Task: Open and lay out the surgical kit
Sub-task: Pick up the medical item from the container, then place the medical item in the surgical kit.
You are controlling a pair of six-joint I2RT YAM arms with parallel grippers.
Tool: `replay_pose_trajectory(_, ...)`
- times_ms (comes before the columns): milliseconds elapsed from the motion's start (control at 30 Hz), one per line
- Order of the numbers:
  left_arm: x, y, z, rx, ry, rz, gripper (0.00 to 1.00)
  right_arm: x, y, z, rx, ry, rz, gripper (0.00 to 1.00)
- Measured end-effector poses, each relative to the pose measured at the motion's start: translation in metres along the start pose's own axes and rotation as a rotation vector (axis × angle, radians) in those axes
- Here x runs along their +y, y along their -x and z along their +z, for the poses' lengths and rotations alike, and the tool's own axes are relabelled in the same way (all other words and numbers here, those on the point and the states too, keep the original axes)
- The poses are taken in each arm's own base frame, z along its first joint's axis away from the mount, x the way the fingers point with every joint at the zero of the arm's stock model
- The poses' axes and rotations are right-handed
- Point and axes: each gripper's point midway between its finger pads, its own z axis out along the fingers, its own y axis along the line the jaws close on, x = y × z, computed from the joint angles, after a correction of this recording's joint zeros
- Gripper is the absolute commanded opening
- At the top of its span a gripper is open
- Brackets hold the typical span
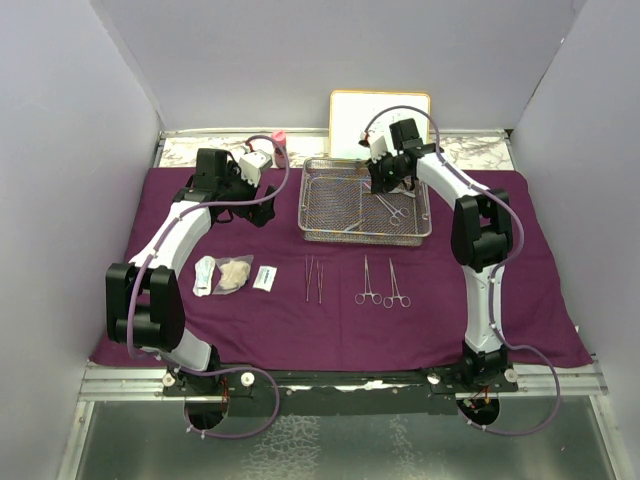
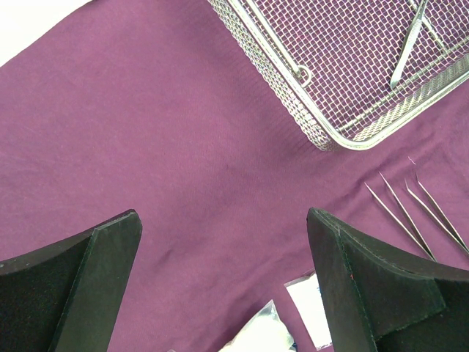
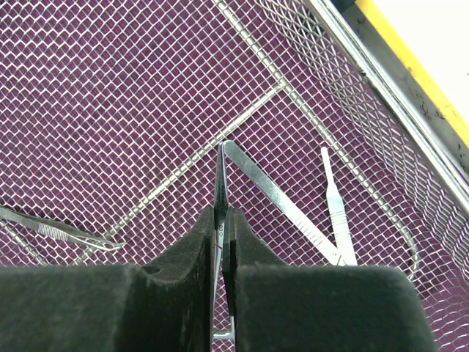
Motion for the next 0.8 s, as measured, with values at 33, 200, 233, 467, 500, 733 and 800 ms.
replay_pose_trajectory(33, 0.0, 0.0, 0.0, 0.0, 0.0, 0.0, 0.99, 0.0, 0.001, 0.0, -0.002, 0.0, 0.003, 0.01)
replay_pose_trajectory(200, 0.0, 0.0, 0.0, 0.0, 0.0, 0.0, 0.99, 0.0, 0.004, -0.001, -0.009, -0.002, 0.014, 0.01)
replay_pose_trajectory(233, 0.0, 0.0, 0.0, 0.0, 0.0, 0.0, 0.99, 0.0, 0.004, -0.001, -0.01, -0.003, 0.016, 0.01)
replay_pose_trajectory(467, 0.0, 0.0, 0.0, 0.0, 0.0, 0.0, 0.99, 0.0, 0.016, -0.006, -0.038, 0.0, 0.033, 0.01)
replay_pose_trajectory(500, 0.0, 0.0, 0.0, 0.0, 0.0, 0.0, 0.99, 0.001, 0.017, -0.007, -0.041, 0.001, 0.035, 0.01)
replay_pose_trajectory(733, 0.0, 0.0, 0.0, -0.001, -0.001, 0.0, 0.99, 0.004, 0.038, -0.027, -0.093, -0.005, 0.057, 0.01)
replay_pose_trajectory(800, 0.0, 0.0, 0.0, -0.001, -0.001, 0.0, 0.99, 0.005, 0.044, -0.034, -0.109, -0.01, 0.063, 0.01)
